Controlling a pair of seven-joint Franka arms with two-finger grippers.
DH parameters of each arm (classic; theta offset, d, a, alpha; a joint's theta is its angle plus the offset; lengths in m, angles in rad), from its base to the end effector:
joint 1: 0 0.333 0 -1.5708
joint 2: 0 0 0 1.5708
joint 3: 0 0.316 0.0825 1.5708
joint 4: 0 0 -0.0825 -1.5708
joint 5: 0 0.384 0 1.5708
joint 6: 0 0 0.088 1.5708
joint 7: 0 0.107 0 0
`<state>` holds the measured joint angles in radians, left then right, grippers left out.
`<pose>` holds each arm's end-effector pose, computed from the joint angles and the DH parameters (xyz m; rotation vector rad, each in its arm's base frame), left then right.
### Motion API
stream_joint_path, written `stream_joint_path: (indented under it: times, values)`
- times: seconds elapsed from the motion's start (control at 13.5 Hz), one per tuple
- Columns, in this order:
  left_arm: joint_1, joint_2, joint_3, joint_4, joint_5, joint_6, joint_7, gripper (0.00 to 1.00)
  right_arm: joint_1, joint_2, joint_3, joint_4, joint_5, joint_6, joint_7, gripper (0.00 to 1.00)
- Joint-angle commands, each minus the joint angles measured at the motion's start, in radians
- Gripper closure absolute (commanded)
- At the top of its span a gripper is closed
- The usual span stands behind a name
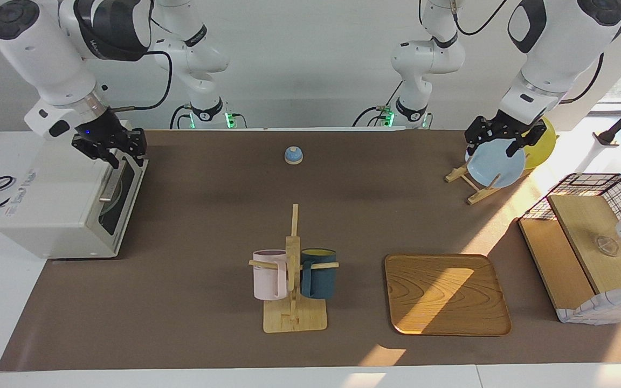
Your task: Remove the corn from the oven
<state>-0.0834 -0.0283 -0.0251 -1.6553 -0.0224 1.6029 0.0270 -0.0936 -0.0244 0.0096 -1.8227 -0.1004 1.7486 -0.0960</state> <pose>0.5435 -0.0617 0.6029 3.1136 -0.2097 -0.0390 0.5475 -0.0551 0.5339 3.0462 0.0491 -0.0889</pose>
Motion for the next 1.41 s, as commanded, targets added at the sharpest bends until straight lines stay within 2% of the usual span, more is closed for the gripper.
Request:
stream_joint_path:
  times: [0.0,0.15,0.44,1.19,1.33]
  values:
    - [0.013,-0.028,-0.01,-0.031,0.019,0.015,-0.01,0.0,-0.029,-0.006,0.007,-0.033,-0.074,0.032,0.028,1.0]
    - [0.013,-0.028,-0.01,-0.031,0.019,0.015,-0.009,0.0,-0.087,0.004,0.009,-0.052,-0.079,0.035,0.028,1.0]
    - [0.013,-0.028,-0.01,-0.031,0.019,0.015,-0.01,0.0,-0.118,0.0,0.009,-0.11,-0.061,0.081,0.03,1.0]
    - [0.013,-0.028,-0.01,-0.031,0.019,0.015,-0.009,0.0,-0.109,-0.014,0.01,-0.193,-0.015,0.149,0.053,1.0]
    - [0.013,-0.028,-0.01,-0.031,0.019,0.015,-0.009,0.0,-0.101,-0.014,0.01,-0.234,0.04,0.185,0.061,1.0]
